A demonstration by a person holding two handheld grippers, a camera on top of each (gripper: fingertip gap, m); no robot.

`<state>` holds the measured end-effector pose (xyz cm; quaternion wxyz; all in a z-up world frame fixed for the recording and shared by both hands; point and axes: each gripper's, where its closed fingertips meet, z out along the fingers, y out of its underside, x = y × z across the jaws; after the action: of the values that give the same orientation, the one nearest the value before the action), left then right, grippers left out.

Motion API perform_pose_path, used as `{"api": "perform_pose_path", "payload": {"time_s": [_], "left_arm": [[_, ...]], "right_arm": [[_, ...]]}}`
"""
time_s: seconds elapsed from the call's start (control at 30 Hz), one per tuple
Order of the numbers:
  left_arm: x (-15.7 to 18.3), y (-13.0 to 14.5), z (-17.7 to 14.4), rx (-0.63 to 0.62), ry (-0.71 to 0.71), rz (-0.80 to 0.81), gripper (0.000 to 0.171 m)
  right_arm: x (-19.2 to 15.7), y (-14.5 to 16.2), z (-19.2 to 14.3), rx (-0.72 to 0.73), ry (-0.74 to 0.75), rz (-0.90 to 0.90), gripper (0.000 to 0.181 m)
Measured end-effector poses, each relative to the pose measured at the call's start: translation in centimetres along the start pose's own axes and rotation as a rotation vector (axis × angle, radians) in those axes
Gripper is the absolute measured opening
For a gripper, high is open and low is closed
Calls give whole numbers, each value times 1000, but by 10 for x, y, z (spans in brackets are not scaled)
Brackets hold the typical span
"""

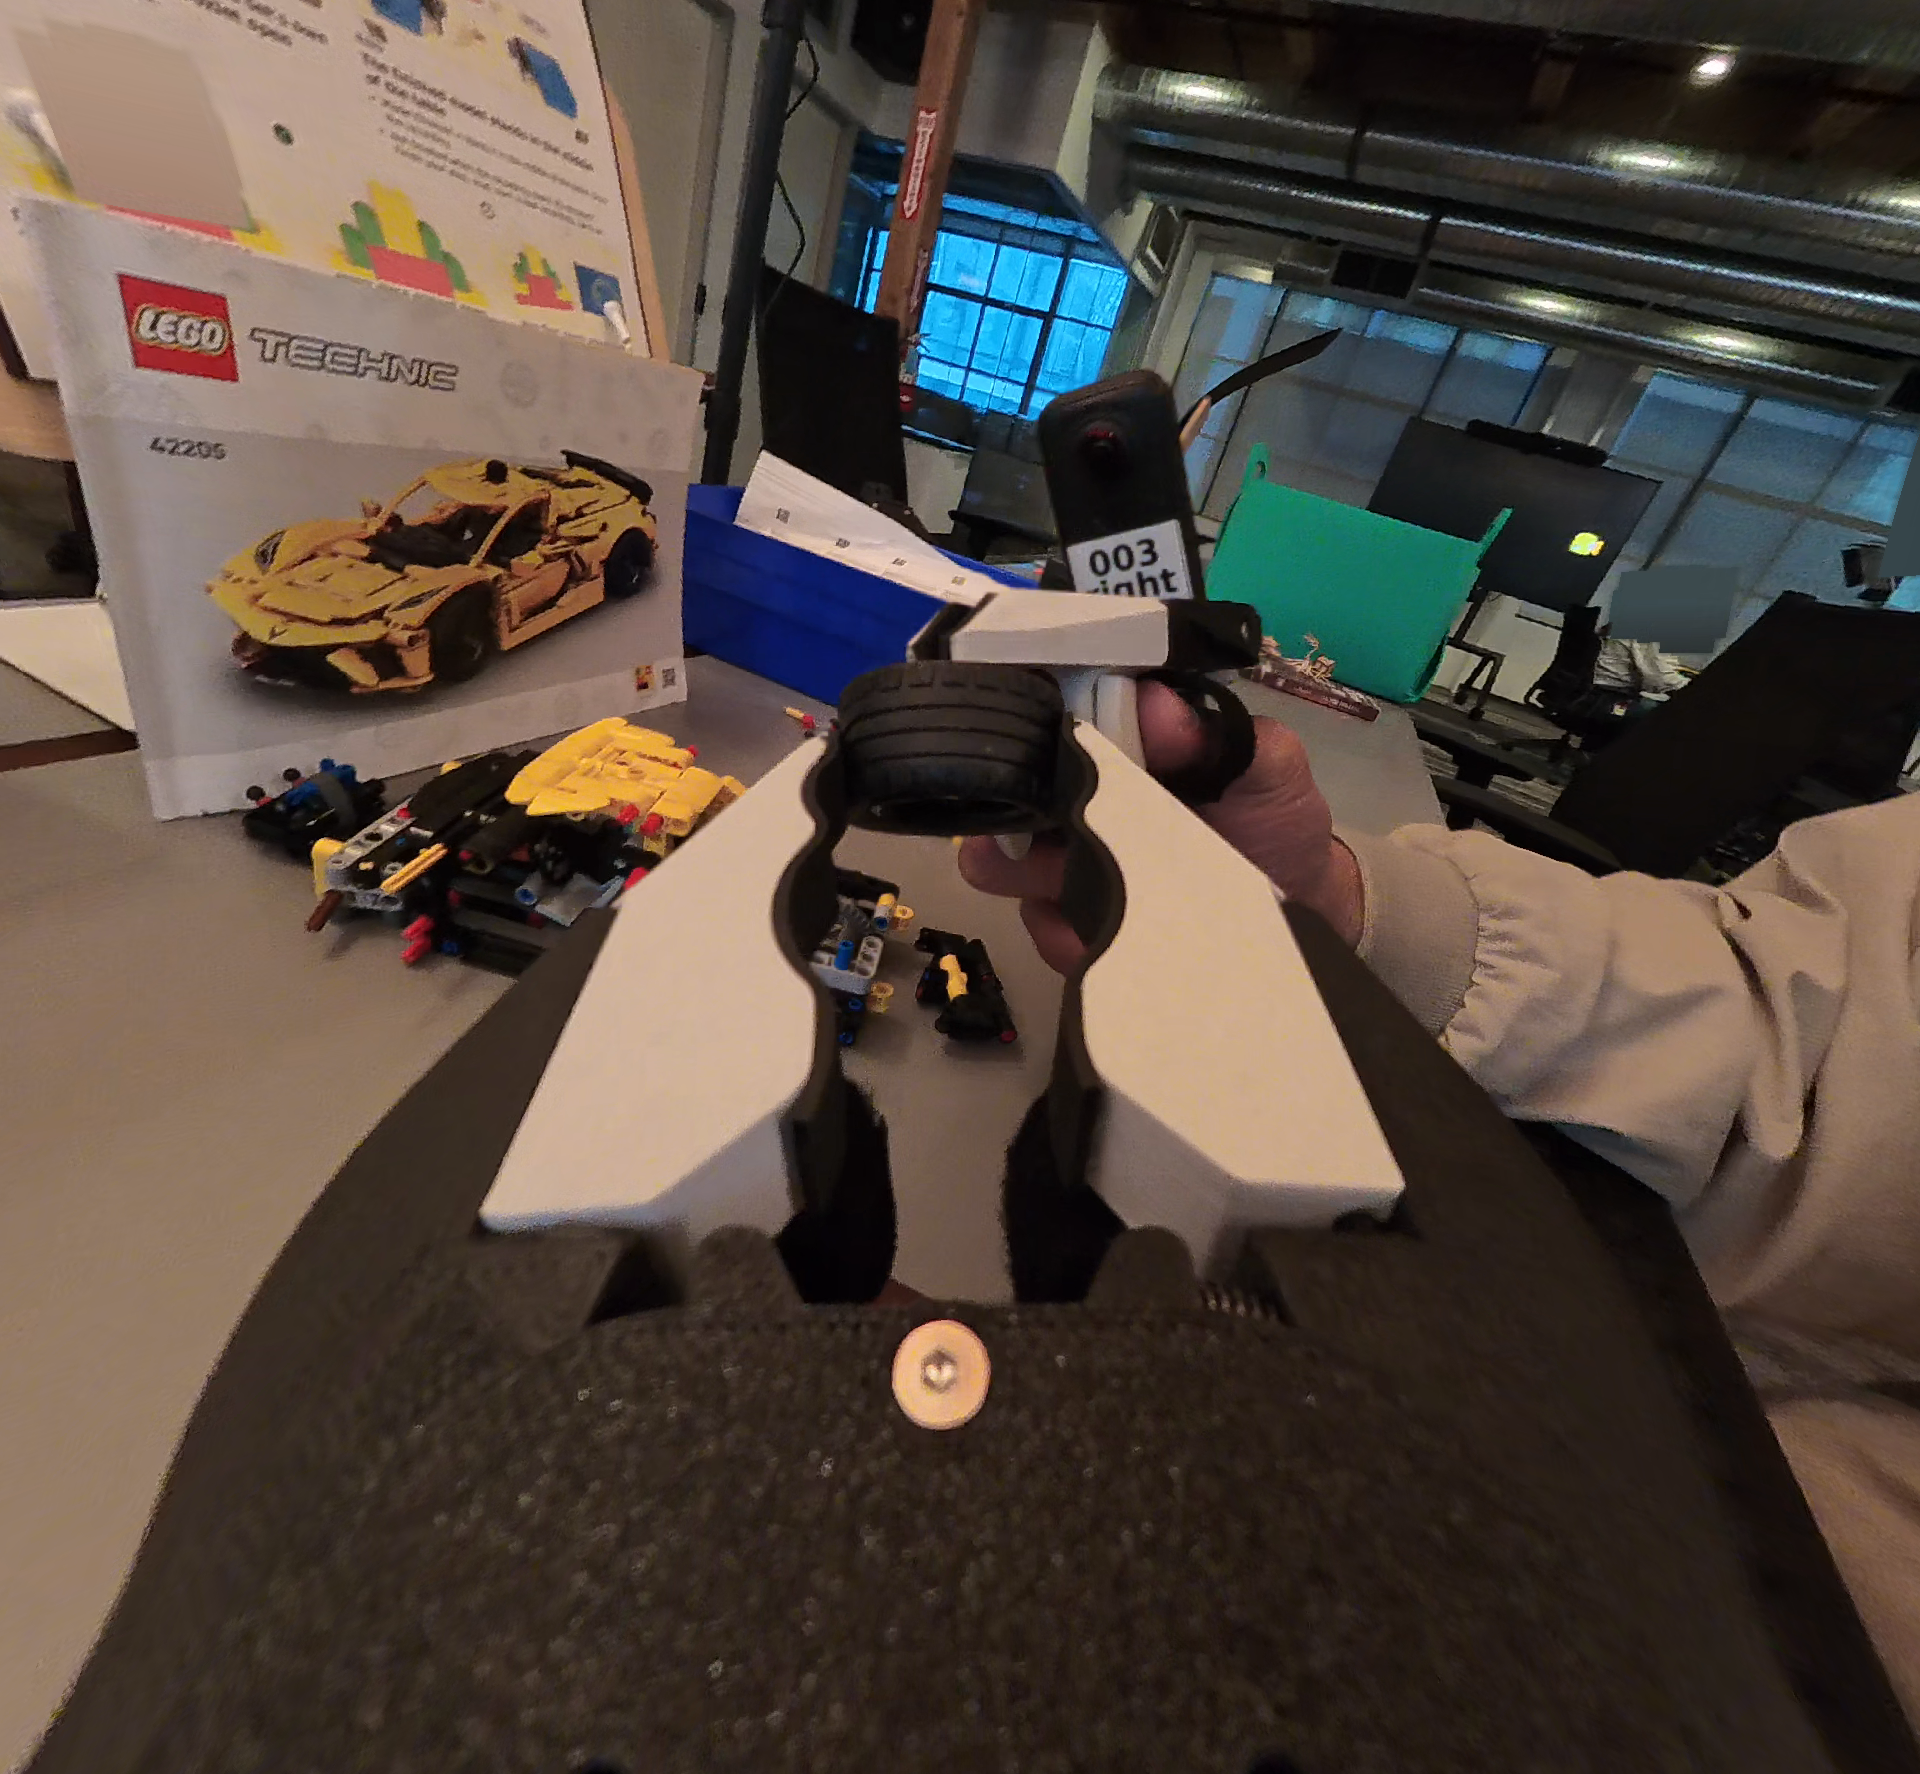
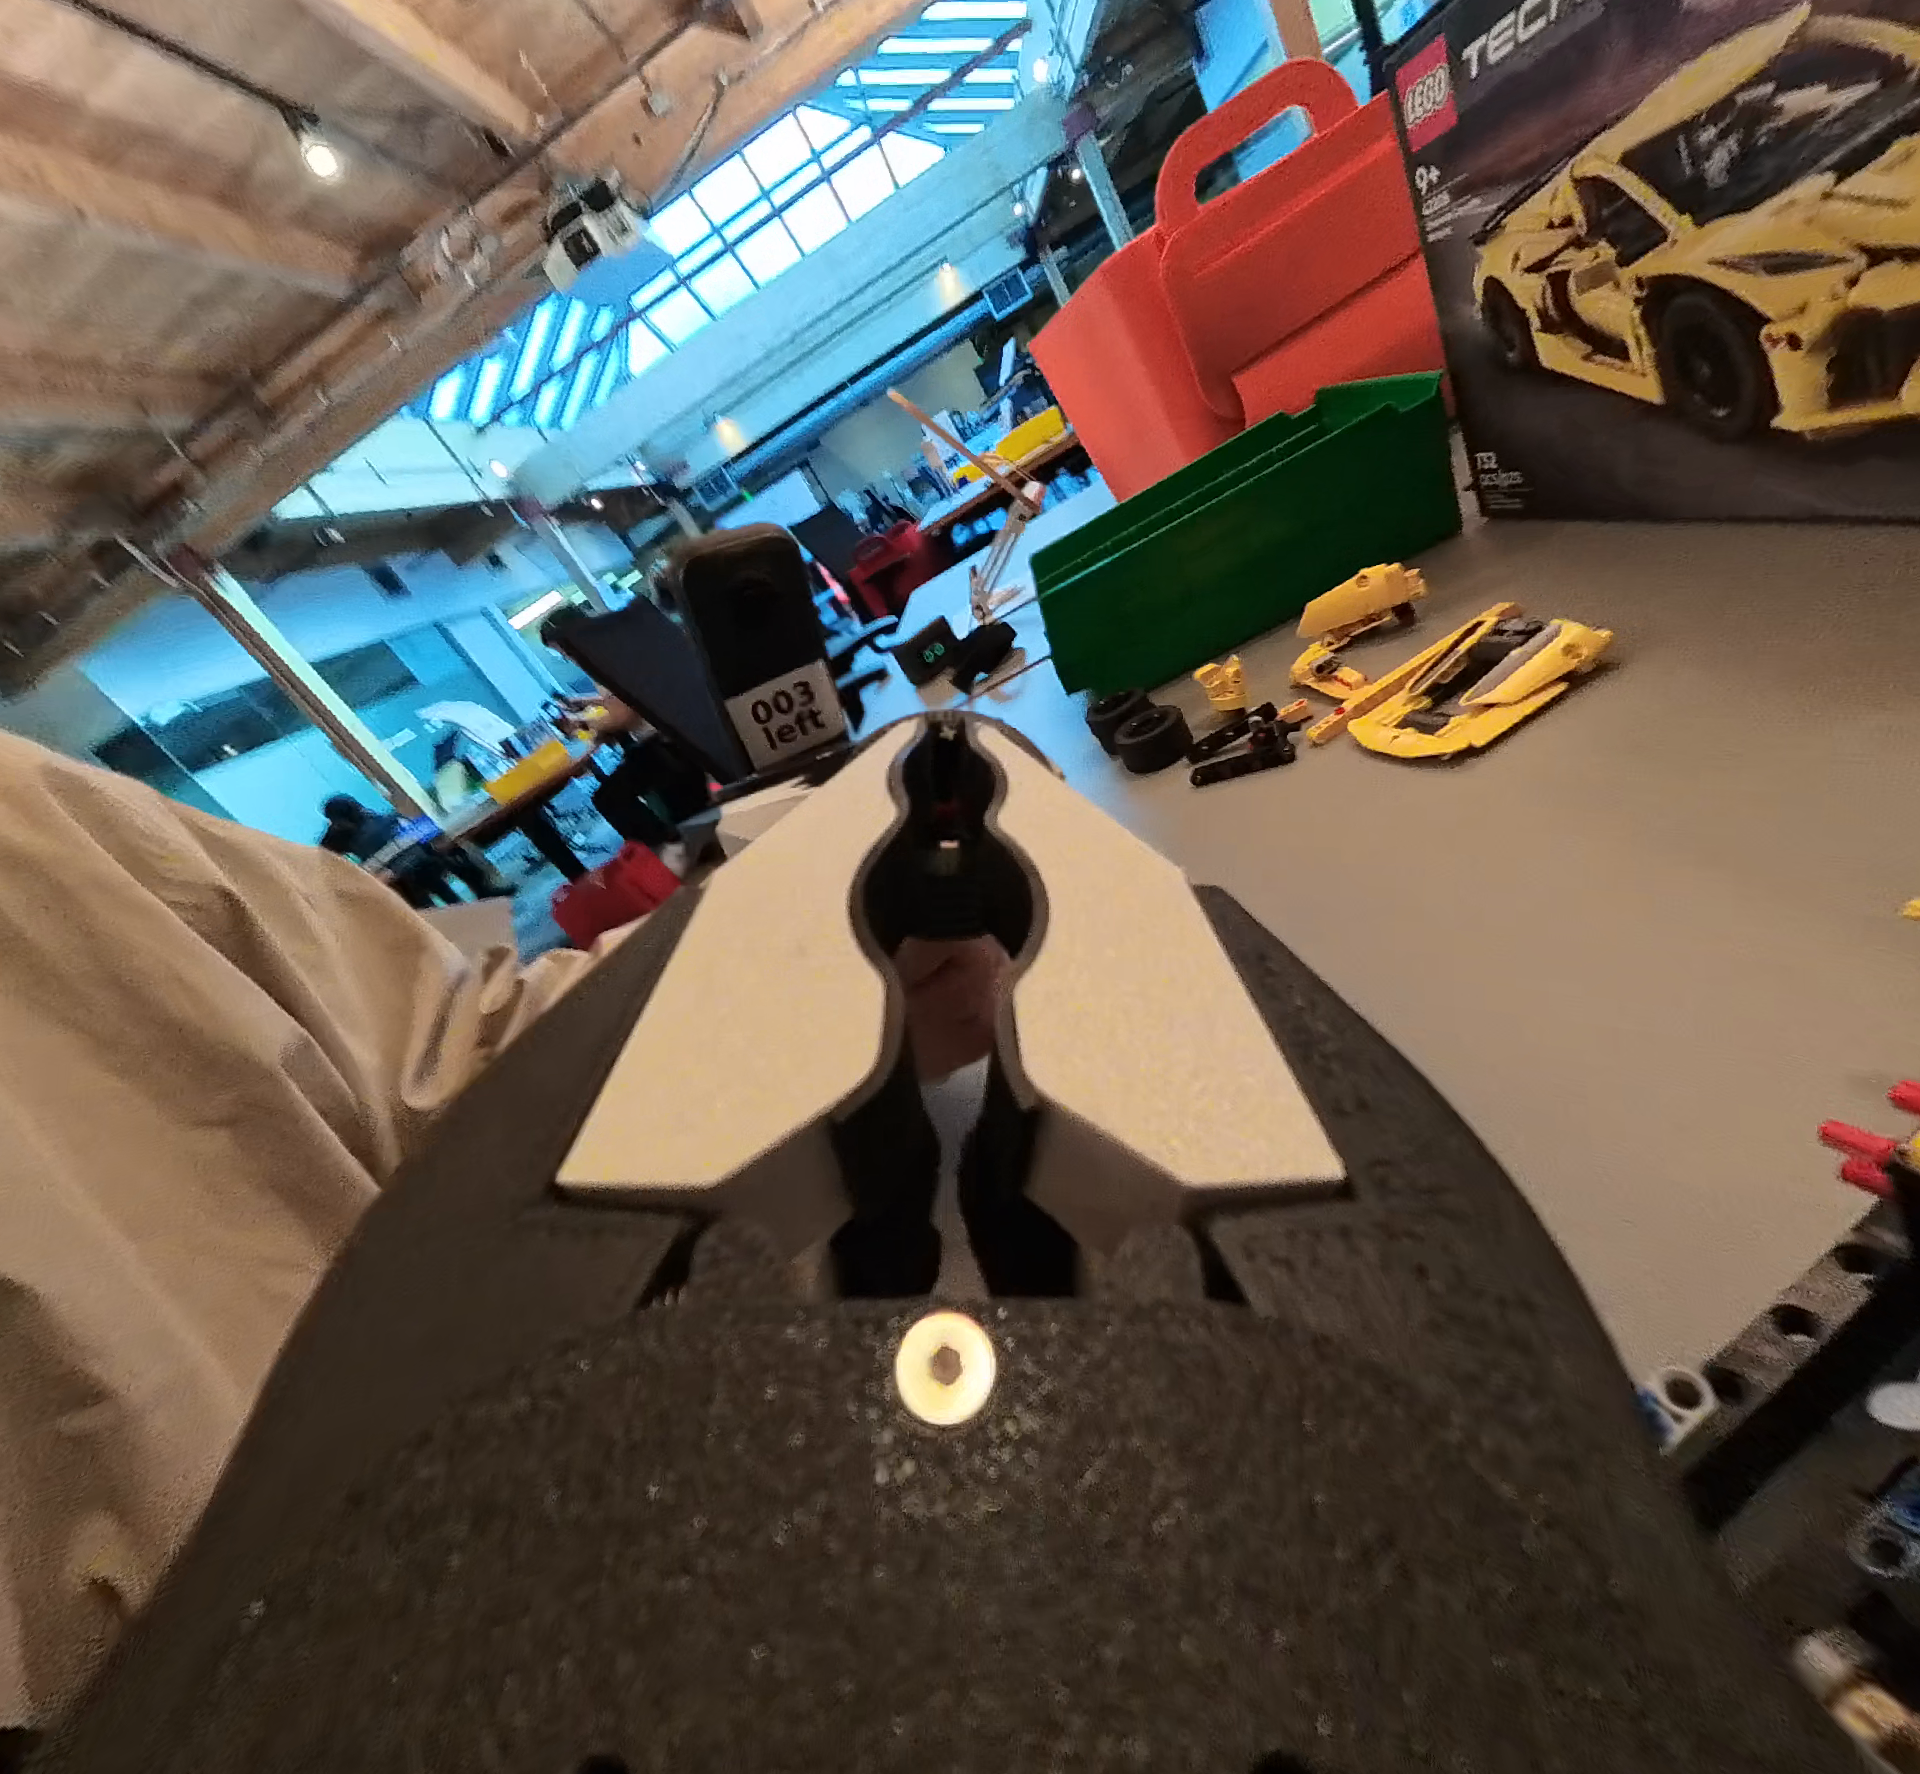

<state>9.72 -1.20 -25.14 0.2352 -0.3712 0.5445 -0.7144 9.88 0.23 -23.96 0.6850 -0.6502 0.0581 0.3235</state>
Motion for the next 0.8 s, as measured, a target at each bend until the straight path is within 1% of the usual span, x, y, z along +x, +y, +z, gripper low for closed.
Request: {"api": "perform_pose_path", "payload": {"time_s": [0.13, 0.27, 0.37, 0.4, 0.43, 0.47, 0.5, 0.53, 0.57, 0.63, 0.67, 0.7, 0.73, 0.77, 0.8], "left_arm": [[-4, 1, 1, -22, -32, 30, 38], [-6, 2, 2, -19, -39, 19, 38], [-6, 2, 2, -24, -46, 33, 38], [-6, 8, 1, -58, -43, 31, 36], [-11, 25, -2, -143, -75, 40, 37], [-9, 30, -6, -146, -85, 37, 37], [-3, 24, -7, -96, -59, 2, 37], [-3, 21, -7, -78, -58, -11, 37], [-8, 21, -6, -90, -79, -2, 38], [-10, 21, 0, -104, -68, 3, 38], [-15, 26, 2, -138, -94, 30, 39], [-26, 36, 2, -197, -168, 86, 39], [-41, 47, -1, -273, -265, 145, 40], [-57, 62, -6, -370, -356, 193, 40], [-70, 79, -11, -483, -428, 230, 41]], "right_arm": [[5, -2, 0, 31, -22, 92, 0], [8, -3, 0, 58, -24, 145, 0], [8, -7, -1, 69, -22, 134, 0], [5, -26, -8, 185, -38, 140, 1], [11, -66, -37, 375, -71, 221, 0], [20, -100, -73, 510, -66, 236, 1], [25, -115, -98, 537, 13, 152, 0], [23, -111, -103, 465, 58, 84, 0], [18, -104, -102, 431, 33, 99, 0], [17, -100, -101, 443, -11, 162, 0], [14, -101, -98, 430, -29, 165, 0], [13, -101, -95, 416, -7, 125, 0], [15, -95, -89, 366, 22, 86, 1], [18, -86, -83, 311, 50, 57, 1], [22, -81, -81, 296, 78, 39, 1]]}}
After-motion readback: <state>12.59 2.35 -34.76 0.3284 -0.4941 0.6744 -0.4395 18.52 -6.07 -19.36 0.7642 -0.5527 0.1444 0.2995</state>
